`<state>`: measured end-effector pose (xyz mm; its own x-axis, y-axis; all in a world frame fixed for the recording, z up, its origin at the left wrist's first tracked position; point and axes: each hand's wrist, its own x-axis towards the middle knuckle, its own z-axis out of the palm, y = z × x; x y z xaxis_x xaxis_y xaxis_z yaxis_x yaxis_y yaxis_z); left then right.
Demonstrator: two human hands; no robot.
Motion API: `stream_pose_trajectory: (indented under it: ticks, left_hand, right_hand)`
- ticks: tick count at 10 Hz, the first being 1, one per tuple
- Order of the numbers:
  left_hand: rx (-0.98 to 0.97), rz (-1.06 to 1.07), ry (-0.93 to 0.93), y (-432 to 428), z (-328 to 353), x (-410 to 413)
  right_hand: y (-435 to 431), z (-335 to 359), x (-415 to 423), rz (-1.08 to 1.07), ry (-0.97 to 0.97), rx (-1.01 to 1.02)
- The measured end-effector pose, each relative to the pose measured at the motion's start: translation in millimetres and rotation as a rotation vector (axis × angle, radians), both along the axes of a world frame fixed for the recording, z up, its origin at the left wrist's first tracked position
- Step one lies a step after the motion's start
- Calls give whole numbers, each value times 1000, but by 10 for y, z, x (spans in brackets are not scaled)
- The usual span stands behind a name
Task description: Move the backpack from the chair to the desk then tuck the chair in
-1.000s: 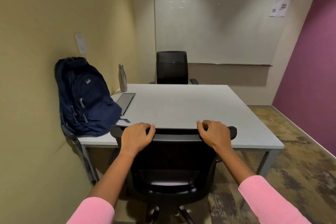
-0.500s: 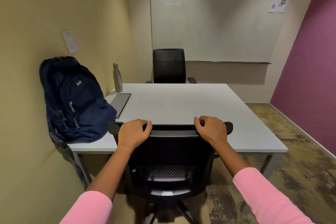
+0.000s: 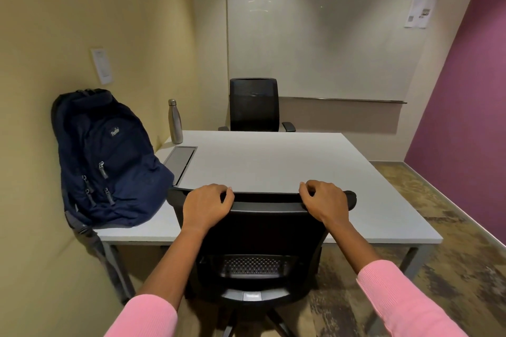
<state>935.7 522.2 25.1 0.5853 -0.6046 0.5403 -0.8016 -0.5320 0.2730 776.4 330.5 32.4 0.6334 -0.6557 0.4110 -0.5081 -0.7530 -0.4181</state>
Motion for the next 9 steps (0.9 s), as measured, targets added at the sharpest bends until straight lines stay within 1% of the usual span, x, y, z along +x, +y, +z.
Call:
stream_pose_trajectory:
  ticks: [3,4,5,6,7,9]
  left_hand:
    - [-14,23,-22,1,-24,0]
    - [-42,85,-14,-6,-55,-37]
    - [-138,127,-35,28,-83,-177]
    - [-195,183,-110,99,-227,-352]
    - [-144,231,-67,183,-488,-588]
    - [104,201,-26,402,-1029,-1027]
  right_hand:
    - [-8,-40,2,-5,-8,-13]
    - [29,-58,-16,-41,-25,-23]
    - [137,-126,-70,-90,-66,-70]
    - [259,-220,-160,-94,-148,-160]
    - [399,-370,-256,-79,-128,-137]
    - [869,-889,-477,11,-49,-81]
